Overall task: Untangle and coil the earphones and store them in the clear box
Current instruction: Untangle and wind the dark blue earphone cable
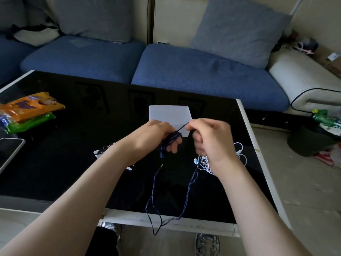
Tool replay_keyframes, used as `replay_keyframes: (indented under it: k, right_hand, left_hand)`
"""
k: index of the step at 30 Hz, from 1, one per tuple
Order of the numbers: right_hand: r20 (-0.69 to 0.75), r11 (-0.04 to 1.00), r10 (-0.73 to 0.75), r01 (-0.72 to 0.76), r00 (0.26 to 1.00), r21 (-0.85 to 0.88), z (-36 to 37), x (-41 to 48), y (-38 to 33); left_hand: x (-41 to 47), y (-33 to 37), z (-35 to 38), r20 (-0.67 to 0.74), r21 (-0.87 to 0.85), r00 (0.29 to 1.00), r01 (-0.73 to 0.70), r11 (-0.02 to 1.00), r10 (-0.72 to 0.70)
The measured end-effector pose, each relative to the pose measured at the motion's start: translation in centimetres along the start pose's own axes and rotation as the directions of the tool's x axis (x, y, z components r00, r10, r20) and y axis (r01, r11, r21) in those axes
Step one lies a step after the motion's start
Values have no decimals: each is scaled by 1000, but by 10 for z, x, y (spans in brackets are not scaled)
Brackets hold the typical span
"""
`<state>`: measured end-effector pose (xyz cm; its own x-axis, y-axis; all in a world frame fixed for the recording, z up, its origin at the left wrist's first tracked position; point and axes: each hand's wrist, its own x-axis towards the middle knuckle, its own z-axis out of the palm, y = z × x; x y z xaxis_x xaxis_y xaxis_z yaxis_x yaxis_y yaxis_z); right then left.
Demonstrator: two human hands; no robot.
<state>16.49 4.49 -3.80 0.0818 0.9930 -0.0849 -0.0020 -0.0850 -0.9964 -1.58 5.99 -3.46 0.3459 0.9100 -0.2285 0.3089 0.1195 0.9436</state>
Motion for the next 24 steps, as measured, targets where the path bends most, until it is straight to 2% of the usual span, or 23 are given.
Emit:
replay_keyframes:
  k: [3,5,7,9,11,13,15,17,21,24]
  right_hand:
    - [-125,999,19,-16,992,27,-5,5,3]
    - [-140,998,40,-47,989,-47,-5,7,7]
    - [-105,984,64,-80,992,-159,-6,8,13]
    - [-35,935,64,-72,997,-347,-7,8,18]
    - [79,878,112,-61,991,-474,-3,6,21]
    - [206,850,179,-45,962,-526,5,2,22]
    - [319,830,201,12,926,-558,13,-3,22]
    - [369,853,148,70,917,-517,20,-5,20]
    - [215,924,-70,145,974,-354,17,-5,11]
    - [69,978,-109,119,992,-173,7,-4,4]
  left_hand:
    - [-4,7,-3,126,-356,992,20,934,27]
    - [-5,9,-5,145,-469,987,10,883,66]
    - [-3,9,-5,75,-476,995,-23,879,67]
    - [1,6,-6,-9,-423,999,-39,905,39]
    - [4,4,-5,-56,-416,998,-57,908,37]
    - [9,1,-4,-93,-445,995,-61,893,21]
    - [10,0,-4,-136,-379,991,-65,923,15]
    - [10,-3,-3,-164,-168,986,-64,984,37]
    - [7,-12,-4,-192,174,976,-68,982,102]
    - [3,-9,-6,-98,230,989,-85,969,110]
